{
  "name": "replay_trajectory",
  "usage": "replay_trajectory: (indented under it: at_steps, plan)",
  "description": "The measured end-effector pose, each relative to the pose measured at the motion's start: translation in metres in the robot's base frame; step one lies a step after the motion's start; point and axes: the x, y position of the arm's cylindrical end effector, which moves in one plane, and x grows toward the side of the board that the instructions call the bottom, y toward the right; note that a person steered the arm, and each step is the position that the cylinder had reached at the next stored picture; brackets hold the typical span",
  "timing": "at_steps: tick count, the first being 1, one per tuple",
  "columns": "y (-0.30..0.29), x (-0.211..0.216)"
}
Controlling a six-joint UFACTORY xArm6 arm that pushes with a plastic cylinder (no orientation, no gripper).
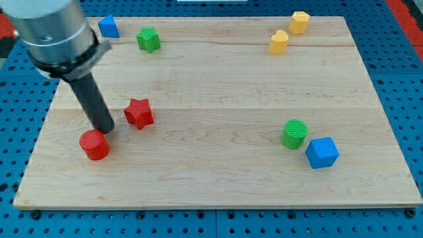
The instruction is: Slide the red star slightly down
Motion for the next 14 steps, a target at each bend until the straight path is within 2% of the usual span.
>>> replay_trajectory:
  at_steps: [1,2,3,4,5,7,8,10,11,12,13,14]
  plan:
    - [0.002,0.029]
    - [-0.035,0.033]
    - [0.006,0.021]
    - [0.070,0.018]
    - [0.051,-0.027]
    - [0.068,-0.078]
    - [0.054,-0.101]
    - [0.030,-0.061]
    - [0.031,-0.056]
    - [0.025,-0.106]
    - [-0.004,-0.103]
    - [0.022,-0.062]
